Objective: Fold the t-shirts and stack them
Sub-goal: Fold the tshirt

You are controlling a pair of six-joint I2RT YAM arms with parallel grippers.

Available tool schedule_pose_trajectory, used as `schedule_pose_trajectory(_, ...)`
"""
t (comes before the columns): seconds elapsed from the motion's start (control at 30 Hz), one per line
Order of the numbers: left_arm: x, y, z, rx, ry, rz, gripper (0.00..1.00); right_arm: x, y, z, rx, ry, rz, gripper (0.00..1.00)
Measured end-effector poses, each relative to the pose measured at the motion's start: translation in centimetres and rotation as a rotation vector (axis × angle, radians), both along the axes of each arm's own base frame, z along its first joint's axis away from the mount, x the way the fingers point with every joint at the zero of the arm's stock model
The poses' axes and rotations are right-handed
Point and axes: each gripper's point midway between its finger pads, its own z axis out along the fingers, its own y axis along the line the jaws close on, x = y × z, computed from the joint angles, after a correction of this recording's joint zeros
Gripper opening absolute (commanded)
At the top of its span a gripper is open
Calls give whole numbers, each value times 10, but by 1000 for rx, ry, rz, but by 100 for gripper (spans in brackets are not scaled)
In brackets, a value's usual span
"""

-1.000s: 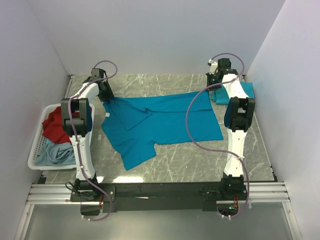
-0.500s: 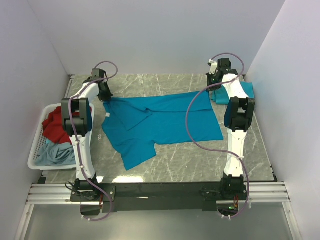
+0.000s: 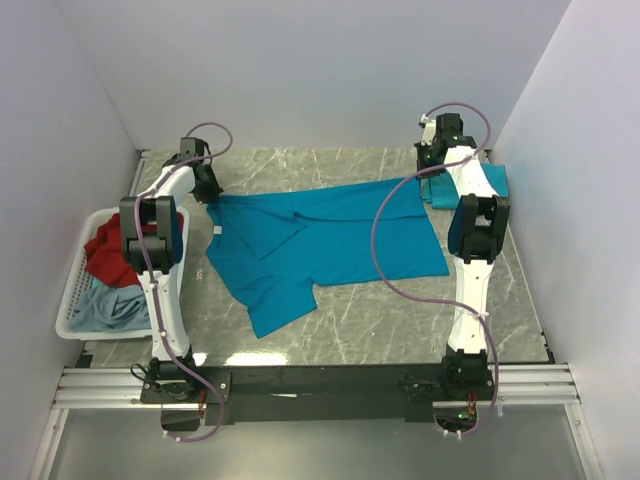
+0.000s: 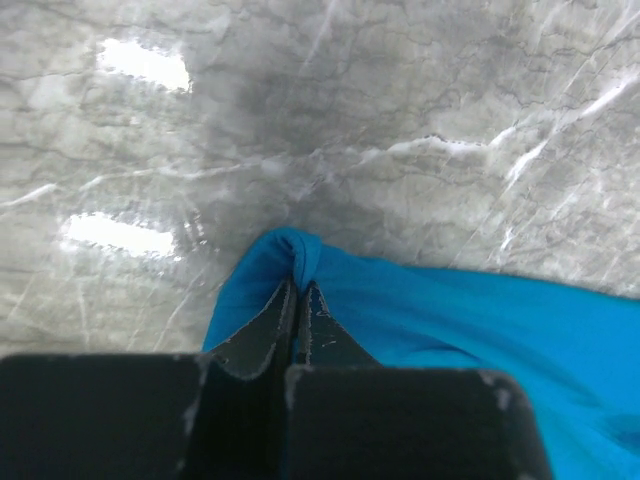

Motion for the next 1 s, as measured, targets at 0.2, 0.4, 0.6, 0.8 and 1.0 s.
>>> schedule_pose_trajectory(0.2, -6, 8, 19, -45, -23, 6, 0, 1, -1, 1, -3, -3, -6, 0)
schedule_pose_trajectory(0.4, -3, 6, 35, -89, -48, -16, 1, 3, -1, -1, -4, -4, -5, 0)
schedule_pose_trajectory(0.6, -4, 2, 25, -108, -18, -32, 25, 3, 5, -8, -24, 4, -2, 1)
schedule_pose_trajectory(0.8, -4, 7, 7, -84, 31, -26, 51, 12, 5, -7, -71, -25, -33, 41)
schedule_pose_trajectory(1.0, 9, 18, 59, -17, -92, -18, 87, 20, 4, 3, -101, -64, -49, 52)
